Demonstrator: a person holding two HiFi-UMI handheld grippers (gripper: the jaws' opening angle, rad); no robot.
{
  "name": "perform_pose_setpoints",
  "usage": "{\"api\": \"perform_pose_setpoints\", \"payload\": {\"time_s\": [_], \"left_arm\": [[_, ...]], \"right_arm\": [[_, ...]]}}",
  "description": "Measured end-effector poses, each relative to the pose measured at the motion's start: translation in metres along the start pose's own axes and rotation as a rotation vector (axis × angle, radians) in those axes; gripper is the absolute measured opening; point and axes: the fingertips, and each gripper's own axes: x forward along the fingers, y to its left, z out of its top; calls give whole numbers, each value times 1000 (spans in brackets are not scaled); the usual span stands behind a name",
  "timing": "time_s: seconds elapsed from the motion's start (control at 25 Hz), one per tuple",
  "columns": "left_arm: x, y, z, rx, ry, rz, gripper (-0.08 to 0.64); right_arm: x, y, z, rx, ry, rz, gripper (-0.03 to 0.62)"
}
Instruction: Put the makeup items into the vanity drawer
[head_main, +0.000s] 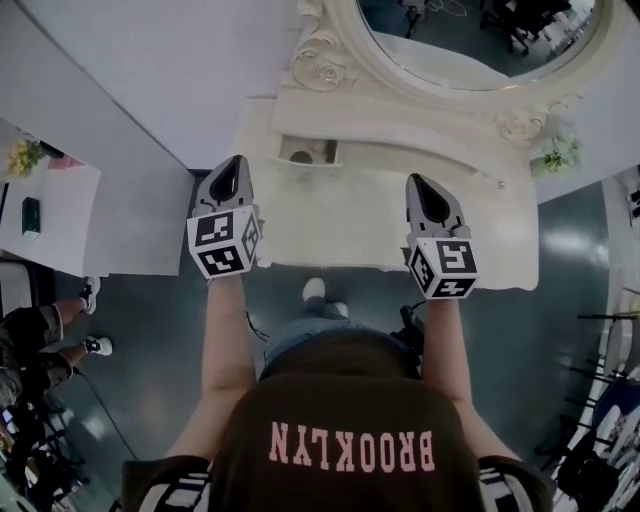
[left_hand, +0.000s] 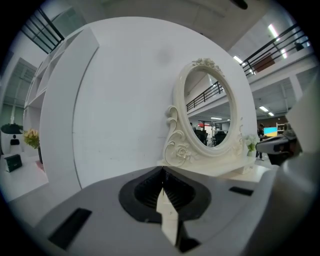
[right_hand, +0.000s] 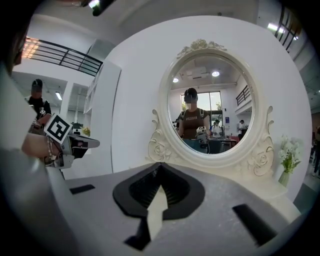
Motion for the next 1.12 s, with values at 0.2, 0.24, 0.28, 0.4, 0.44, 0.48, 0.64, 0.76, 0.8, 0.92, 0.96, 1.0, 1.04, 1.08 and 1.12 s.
{"api": "perform_pose_setpoints", "payload": {"time_s": [0.2, 0.24, 0.28, 0.4, 0.44, 0.48, 0.64, 0.76, 0.8, 0.92, 0.96, 1.0, 1.04, 1.08, 1.12], "left_arm": [[-15, 2, 22, 9, -59, 6, 6], [-17, 3, 26, 5, -67, 9, 6], [-19, 4, 29, -1, -73, 14, 6], [-24, 8, 38, -3, -86, 27, 6], [-26, 9, 41, 0, -94, 29, 6], [-27, 10, 44, 4, -101, 29, 6], [-30, 12, 54, 9, -126, 28, 6], [-29, 12, 59, 8, -140, 23, 6], [-28, 11, 61, 8, -142, 21, 7], [-25, 9, 62, 11, -145, 16, 6], [-24, 7, 62, 13, -145, 13, 6], [-24, 5, 62, 16, -144, 9, 7], [-23, 4, 63, 19, -145, 5, 6], [-23, 3, 63, 21, -145, 2, 6], [-22, 2, 64, 23, -146, -1, 7]], "right_arm": [[-3, -2, 27, -9, -55, -30, -3], [-3, -2, 34, -9, -66, -28, -3], [-3, -1, 40, -10, -76, -23, -3], [-4, 4, 57, -25, -105, -8, -3], [-4, 6, 61, -33, -111, -8, -3], [-4, 7, 64, -40, -115, -9, -3], [-5, 9, 73, -55, -128, -20, -3], [-8, 12, 81, -70, -168, -8, -3], [-8, 12, 82, -79, -171, -4, -3], [-7, 12, 79, -113, -147, -8, -3], [-7, 11, 78, -115, -142, -10, -3], [-7, 11, 77, -113, -141, -10, -3], [-7, 10, 77, -109, -140, -9, -3], [-7, 10, 77, -107, -140, -9, -3], [-7, 10, 78, -108, -140, -8, -3]]}}
